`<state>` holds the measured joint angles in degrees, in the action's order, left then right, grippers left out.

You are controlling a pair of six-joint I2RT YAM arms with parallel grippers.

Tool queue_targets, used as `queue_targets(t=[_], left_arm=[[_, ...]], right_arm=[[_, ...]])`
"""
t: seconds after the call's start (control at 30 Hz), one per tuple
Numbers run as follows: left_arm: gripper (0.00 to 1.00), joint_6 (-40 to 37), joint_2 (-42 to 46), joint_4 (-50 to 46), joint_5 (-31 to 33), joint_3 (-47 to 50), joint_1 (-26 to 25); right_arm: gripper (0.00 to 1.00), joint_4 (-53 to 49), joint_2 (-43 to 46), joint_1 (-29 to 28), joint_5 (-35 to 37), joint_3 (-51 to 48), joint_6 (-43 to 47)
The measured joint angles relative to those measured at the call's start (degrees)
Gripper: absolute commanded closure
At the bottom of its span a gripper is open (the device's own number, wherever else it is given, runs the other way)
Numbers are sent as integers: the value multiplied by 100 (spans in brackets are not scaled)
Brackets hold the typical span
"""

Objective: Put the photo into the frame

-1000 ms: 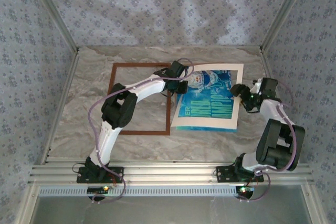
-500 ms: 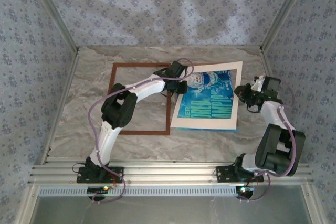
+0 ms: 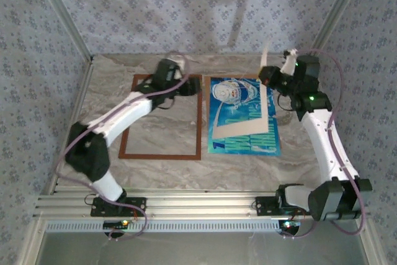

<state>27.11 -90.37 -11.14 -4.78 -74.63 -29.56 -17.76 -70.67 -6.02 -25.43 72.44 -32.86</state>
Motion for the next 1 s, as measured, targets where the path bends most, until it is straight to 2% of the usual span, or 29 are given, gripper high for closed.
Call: queue_targets(t=[0.1,0.23,0.33,0.43,0.53,0.63,0.83,1.0], left_arm=[[20,92,831,358,144,643,769],[20,245,1495,501,297,1419,1934],[18,396,1864,485,402,1871,2719],[17,577,2326,492,485,2218,3276],[16,758,2798,557,533,2444,3558],[16,861,3025,669,529,2520,3593],[16,944,2990,791,431,2575,3593],[16,949,2916,841,321,2636,3593]], right_arm=[[100,87,-240,-789,293,765,-90],[100,452,-868,-1751,529,1532,-348],[100,828,-1394,-2218,555,1792,-640],[100,1193,-1851,-2430,553,1792,-1001],[100,1620,-2243,-2446,575,1631,-1419],[100,1993,-2715,-2424,632,1495,-1775],[100,2527,-3724,-2439,614,1196,-2326],[100,2640,-4083,-2520,634,721,-2509]])
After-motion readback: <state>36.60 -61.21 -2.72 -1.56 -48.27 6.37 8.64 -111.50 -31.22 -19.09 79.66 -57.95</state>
